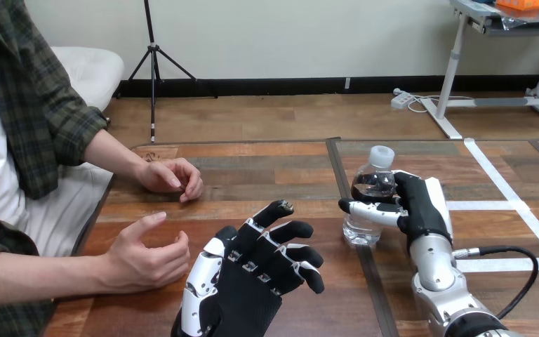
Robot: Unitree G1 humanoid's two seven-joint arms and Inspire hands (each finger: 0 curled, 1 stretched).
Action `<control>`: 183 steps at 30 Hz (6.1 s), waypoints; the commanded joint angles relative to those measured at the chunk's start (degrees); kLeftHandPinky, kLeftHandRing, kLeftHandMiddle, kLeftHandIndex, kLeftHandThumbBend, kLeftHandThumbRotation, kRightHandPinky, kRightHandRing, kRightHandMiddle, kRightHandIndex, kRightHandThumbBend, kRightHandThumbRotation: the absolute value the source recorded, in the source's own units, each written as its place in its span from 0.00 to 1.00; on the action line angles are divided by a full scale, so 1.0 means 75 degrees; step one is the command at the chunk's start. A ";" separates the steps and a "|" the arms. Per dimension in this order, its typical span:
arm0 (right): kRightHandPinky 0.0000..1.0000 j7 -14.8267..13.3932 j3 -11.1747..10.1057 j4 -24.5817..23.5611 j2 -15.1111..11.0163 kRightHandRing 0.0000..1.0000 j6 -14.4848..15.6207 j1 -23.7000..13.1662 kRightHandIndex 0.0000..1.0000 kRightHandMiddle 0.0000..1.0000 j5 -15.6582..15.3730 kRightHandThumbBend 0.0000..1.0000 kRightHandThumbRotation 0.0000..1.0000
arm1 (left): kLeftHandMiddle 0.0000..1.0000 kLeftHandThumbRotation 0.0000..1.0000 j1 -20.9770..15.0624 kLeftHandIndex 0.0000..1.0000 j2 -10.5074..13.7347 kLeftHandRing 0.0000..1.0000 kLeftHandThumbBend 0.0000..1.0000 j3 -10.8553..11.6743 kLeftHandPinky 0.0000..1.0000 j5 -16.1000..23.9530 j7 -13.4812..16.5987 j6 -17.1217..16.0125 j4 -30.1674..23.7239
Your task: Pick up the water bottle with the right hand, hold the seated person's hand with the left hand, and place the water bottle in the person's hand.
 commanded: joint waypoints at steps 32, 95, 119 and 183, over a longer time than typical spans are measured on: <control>0.45 -0.0455 -0.0124 0.0000 0.0066 0.49 -0.0366 -0.0621 0.58 0.54 0.0068 0.72 0.00 | 0.68 0.95 0.0081 0.72 -0.0526 0.59 0.02 0.0082 0.45 -0.0083 0.0010 -0.0042 -0.0214; 0.41 -0.0713 -0.0198 -0.0186 -0.0078 0.46 -0.1545 -0.0465 0.55 0.53 0.0124 0.74 0.00 | 0.67 0.94 -0.0018 0.72 -0.0521 0.57 0.01 0.0121 0.42 -0.0121 -0.0008 -0.0001 -0.0191; 0.39 -0.0354 -0.0416 -0.0419 -0.0319 0.44 -0.2418 -0.0433 0.52 0.49 0.0446 0.75 0.00 | 0.67 0.94 -0.0102 0.72 -0.0548 0.58 0.02 0.0127 0.42 -0.0111 0.0018 0.0013 -0.0106; 0.39 0.0332 -0.0055 -0.1751 -0.0380 0.44 -0.4387 0.0450 0.51 0.49 0.0147 0.73 0.00 | 0.84 0.00 -0.0133 0.84 0.1058 0.80 0.92 0.2523 0.68 1.2039 0.8252 -0.4674 -0.2221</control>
